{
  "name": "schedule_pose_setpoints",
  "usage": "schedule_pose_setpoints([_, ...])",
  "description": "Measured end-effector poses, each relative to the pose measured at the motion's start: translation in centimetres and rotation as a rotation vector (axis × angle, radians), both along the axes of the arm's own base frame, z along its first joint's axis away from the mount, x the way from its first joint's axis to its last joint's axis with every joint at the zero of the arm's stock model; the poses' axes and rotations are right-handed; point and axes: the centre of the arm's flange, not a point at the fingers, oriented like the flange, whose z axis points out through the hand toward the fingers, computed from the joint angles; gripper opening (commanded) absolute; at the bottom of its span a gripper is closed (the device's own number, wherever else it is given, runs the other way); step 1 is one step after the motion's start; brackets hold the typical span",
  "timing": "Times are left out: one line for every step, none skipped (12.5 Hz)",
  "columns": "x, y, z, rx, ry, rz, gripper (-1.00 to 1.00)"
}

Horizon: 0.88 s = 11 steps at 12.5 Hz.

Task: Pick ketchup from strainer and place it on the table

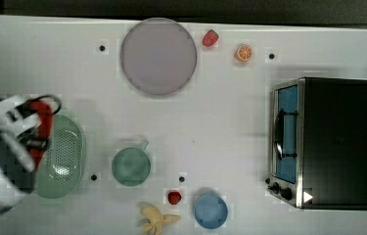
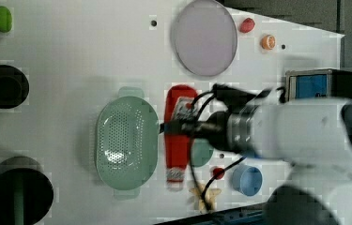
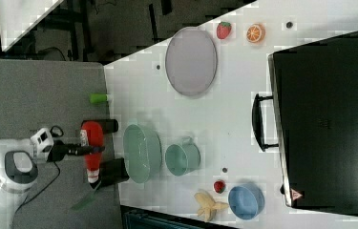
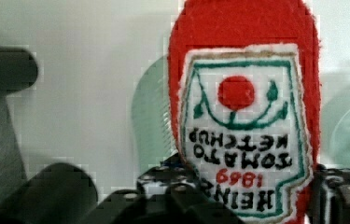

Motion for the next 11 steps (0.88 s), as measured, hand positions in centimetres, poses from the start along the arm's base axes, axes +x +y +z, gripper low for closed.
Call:
schedule_pose_setpoints([1.8,-2.2,0.0,0.005,-0.006,-0.003,0.18])
schedule_pose_setpoints([3.7,-5.0,0.0,0.008,-0.012,-0.015,0.18])
schedule_pose_setpoints([5.5,-8.3,-0.3,0.008,-0.006,-0.044,0.18])
schedule_pose_setpoints([7.2,-12.0,-0.6,0.001,-0.003,-0.073,0.18])
schedule_pose_setpoints([8.8,-16.1,-1.2,-0.005,-0.001,-0.100,0.18])
schedule_pose_setpoints([10.0,-20.2,-2.1,-0.012,0.014,-0.127,0.18])
schedule_pose_setpoints([10.9,-24.4,-3.0,-0.020,0.025,-0.156,0.18])
schedule_pose_setpoints([11.6,-28.7,-3.7,-0.025,0.029,-0.187,0.18])
schedule_pose_setpoints([11.9,-32.7,-4.1,-0.030,0.032,-0.219,0.18])
schedule_pose_setpoints([11.9,-36.4,-4.6,-0.030,0.036,-0.263,0.18])
schedule_pose_setpoints([11.7,-39.6,-5.3,-0.035,0.046,-0.309,0.18])
